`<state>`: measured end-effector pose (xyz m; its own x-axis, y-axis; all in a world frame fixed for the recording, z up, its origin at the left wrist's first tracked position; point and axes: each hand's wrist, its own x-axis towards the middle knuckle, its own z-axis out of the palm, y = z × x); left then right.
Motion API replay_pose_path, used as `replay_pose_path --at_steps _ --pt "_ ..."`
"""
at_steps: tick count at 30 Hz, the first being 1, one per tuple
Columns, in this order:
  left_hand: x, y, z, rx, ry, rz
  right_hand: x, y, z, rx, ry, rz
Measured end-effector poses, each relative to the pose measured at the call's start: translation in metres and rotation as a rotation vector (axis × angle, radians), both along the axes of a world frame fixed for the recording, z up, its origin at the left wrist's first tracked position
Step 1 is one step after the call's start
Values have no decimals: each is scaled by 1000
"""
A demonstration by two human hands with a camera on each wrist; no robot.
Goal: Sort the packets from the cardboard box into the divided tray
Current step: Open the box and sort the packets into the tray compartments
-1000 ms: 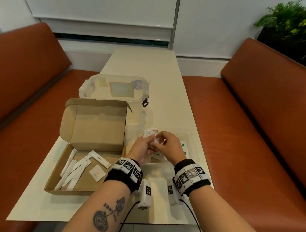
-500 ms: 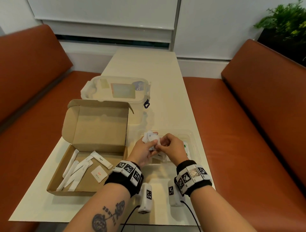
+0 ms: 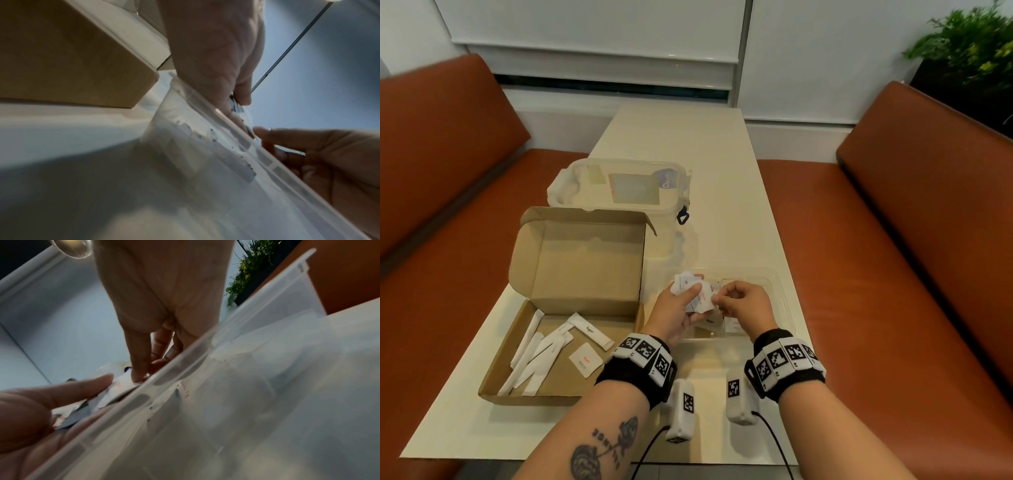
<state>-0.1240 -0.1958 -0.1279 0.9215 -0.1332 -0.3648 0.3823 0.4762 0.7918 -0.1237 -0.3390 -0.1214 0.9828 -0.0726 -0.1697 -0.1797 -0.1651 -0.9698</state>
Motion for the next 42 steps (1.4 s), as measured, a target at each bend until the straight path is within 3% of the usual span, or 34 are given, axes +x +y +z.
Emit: replay_pose_path --at_steps 7,11,14,17,19,26,31,42 --pt "0 -5 -4 104 -42 5 -1 5 0 -7 10 48" --pt "3 -1 -5 69 -62 59 2 -6 4 -67 1 -44" --pt "4 1 -7 109 -116 85 6 -27 9 -316 -34 -14" --pt "5 0 -10 150 -136 101 8 -40 11 -642 24 172" --pt "6 -2 -11 164 -138 112 8 -39 8 -718 90 249" --pt "7 -2 -14 163 -148 105 6 -33 -8 -828 65 248" --pt "7 -2 -14 161 -152 98 2 -38 -11 -750 -5 241" --pt "7 -3 -12 164 -133 91 4 -34 -16 -826 25 250"
